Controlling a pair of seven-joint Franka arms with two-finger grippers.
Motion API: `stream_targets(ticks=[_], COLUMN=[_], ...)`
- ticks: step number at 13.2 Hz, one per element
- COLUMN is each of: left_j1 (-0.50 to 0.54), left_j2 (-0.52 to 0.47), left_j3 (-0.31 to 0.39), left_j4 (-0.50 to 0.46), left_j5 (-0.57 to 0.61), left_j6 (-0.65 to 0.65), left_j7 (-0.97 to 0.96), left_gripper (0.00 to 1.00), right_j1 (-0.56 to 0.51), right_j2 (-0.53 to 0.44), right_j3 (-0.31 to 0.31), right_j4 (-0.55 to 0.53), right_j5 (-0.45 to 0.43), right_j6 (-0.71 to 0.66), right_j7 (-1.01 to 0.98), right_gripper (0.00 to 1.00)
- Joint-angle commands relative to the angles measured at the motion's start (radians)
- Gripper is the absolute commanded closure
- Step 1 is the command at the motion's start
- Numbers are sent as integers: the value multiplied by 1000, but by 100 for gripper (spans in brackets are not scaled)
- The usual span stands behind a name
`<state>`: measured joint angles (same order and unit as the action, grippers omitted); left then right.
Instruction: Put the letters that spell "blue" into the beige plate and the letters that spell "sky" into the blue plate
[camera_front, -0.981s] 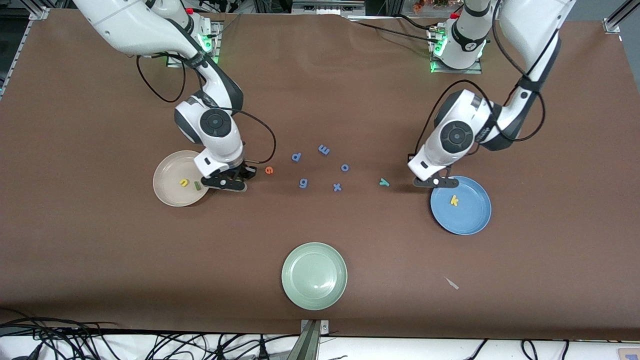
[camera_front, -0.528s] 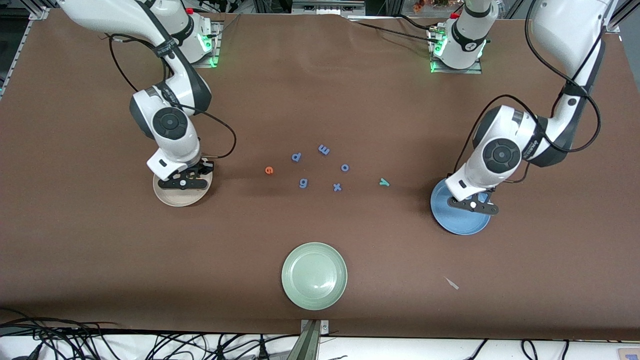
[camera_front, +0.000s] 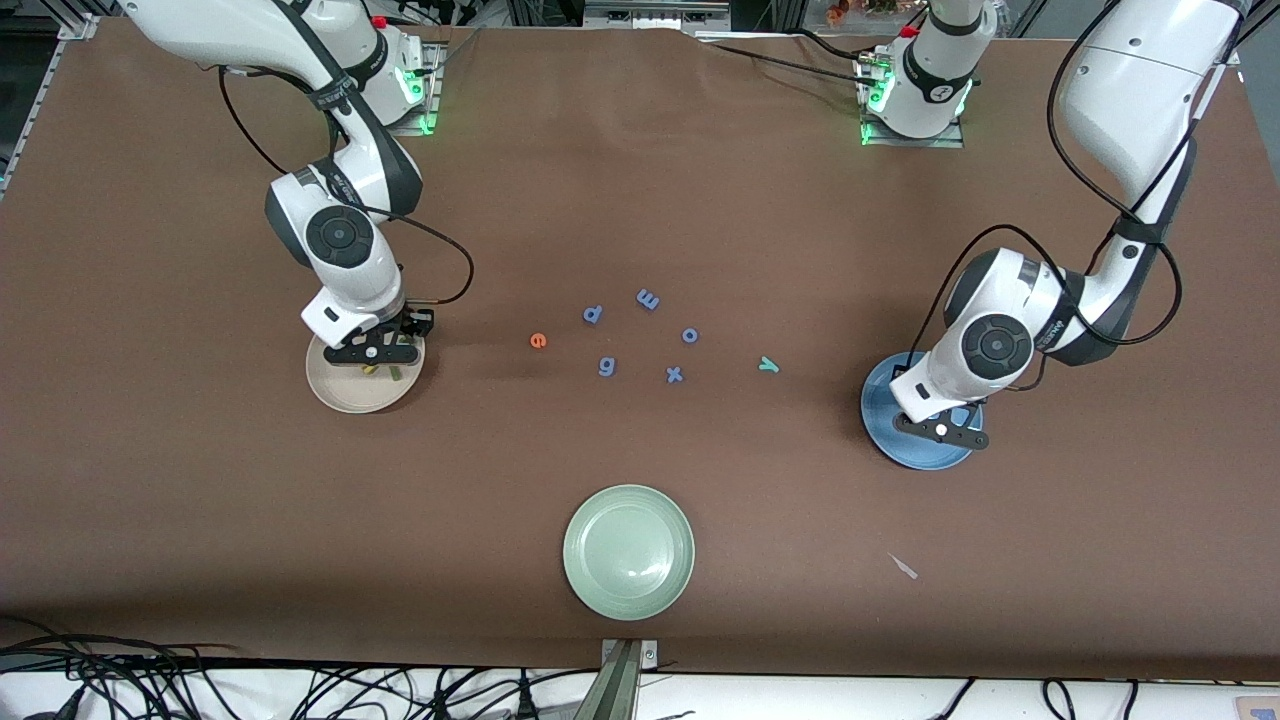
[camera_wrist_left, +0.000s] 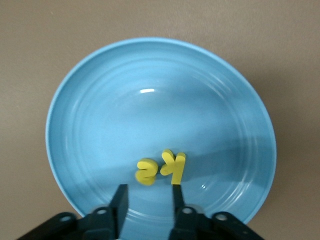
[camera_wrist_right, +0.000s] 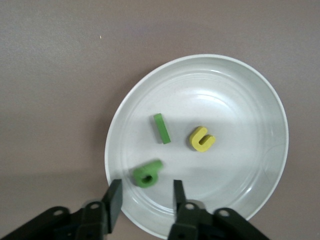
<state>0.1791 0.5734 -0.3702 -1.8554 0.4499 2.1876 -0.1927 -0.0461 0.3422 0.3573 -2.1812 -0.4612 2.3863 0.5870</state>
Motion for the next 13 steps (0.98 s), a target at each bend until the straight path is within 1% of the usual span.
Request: stream_targets(ticks=[1,2,3,4,5,6,8,10,12,13], left_j1=[-6,-6,-7,-10,-30,-68,-127,-151,-171,-181], left_j2=[-27,-35,-34,-32,-26,-21,11,52,75,97], left_j3=[-51,-85,-125,-156,-167,-167,-167,-165,-165,-165], left_j4=[30,48,61,74,81,85,90,119,116,113], left_j5=[-69,-100,-106,-106,-106,-106,-106,-105,-106,-106], left_j6=[-49,-60,-80,-83,-83,-85,-80,-75,-34,-4], left_j7=[-48,-78,-105,-173,-291,-395,-558,-739,-874,-946], left_gripper=[0,0,0,0,0,0,0,1,5,11], right_j1=[2,5,9,23,52,73,135,155,156,157], right_j2=[-20,1,29,56,86,125,193,224,250,270], right_j3=[31,76,119,144,150,160,161,161,160,157], right_j4=[-6,20,53,81,106,139,224,232,228,228], right_j5=[53,79,81,81,79,75,76,67,17,-17], right_j6=[2,-2,-13,-13,-12,-3,28,57,146,169], right_j7=[55,127,219,300,360,385,392,396,396,396], right_gripper=[39,39,38,36,35,33,33,33,33,33])
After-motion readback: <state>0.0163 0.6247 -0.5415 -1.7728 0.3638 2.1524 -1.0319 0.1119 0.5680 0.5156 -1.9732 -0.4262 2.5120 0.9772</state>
